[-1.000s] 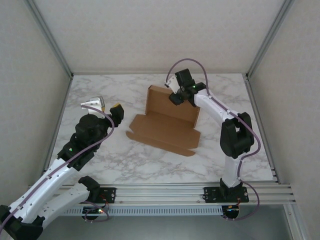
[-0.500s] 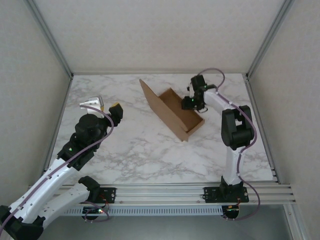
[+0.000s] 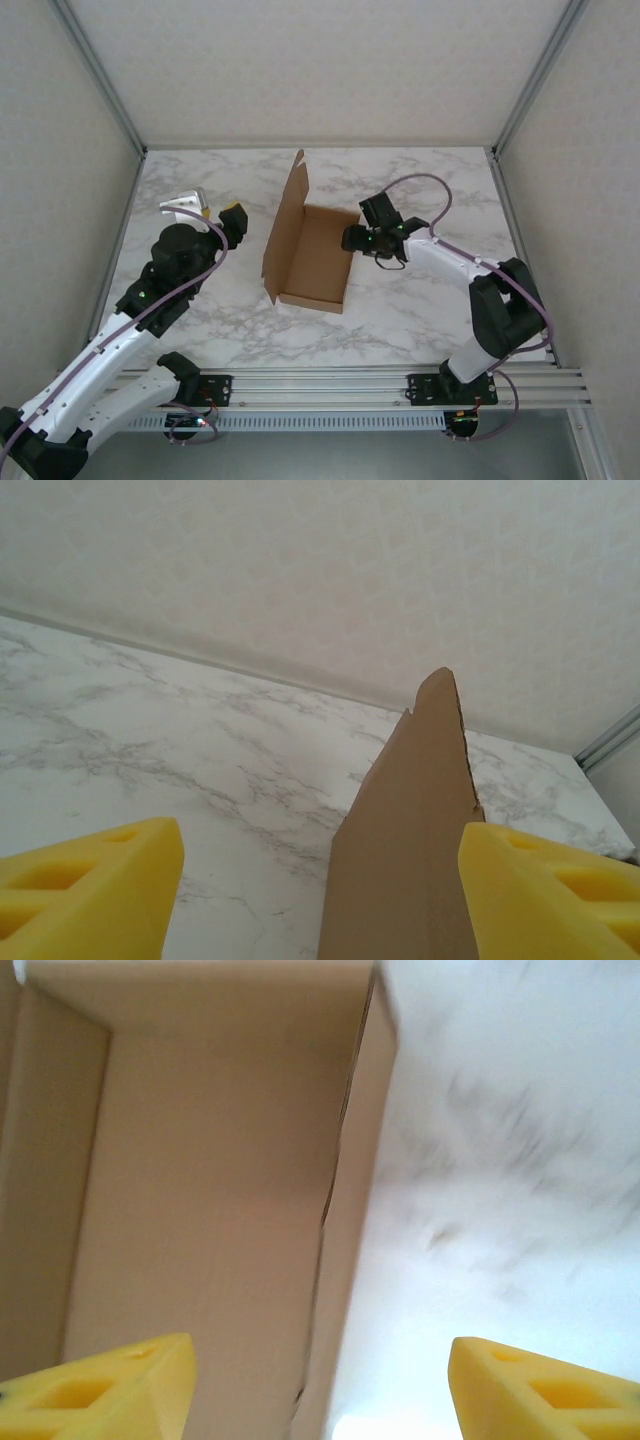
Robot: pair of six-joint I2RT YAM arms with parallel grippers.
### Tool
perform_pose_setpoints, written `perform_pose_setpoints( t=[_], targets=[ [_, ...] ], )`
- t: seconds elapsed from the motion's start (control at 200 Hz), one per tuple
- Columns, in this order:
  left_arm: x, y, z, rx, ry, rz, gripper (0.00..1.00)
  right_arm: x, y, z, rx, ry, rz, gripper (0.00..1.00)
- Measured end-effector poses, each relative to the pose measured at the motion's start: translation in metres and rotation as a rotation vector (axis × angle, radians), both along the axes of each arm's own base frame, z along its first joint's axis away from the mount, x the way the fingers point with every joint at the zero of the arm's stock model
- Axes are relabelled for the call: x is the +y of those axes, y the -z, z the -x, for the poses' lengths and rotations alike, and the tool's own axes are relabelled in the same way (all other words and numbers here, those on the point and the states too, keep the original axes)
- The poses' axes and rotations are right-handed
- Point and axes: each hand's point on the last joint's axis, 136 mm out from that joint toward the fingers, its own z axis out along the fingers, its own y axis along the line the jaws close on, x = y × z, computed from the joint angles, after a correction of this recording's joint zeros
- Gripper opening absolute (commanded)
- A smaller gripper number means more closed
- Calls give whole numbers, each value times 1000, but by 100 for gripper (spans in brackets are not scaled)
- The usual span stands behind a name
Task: Fold the paper box
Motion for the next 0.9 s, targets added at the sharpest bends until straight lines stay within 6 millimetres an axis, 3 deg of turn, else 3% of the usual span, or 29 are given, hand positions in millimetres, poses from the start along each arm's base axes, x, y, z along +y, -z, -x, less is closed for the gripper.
perform_pose_setpoints(
  t=[0.095,0.28,0.526,0.661,0.761,0.901],
  targets=[
    [-1,1,-2,-1,0,0,73,2,-7,-26,-130,-155,141,69],
    [-2,5,-4,-7,-1,-1,73,40,5,-86,-281,-473,340,71],
    [0,15,-2,-2,-3,-8,72,65,46,-114,-282,-692,442,67],
    [2,15,-3,-5,-9,-6,72,70,53,-122,-273,-737,463,47],
    [3,13,-2,-13,-12,-2,72,71,55,-126,-256,-745,473,23],
    [8,6,1,-36,-25,9,72,67,58,-123,-229,-732,480,16]
  ],
)
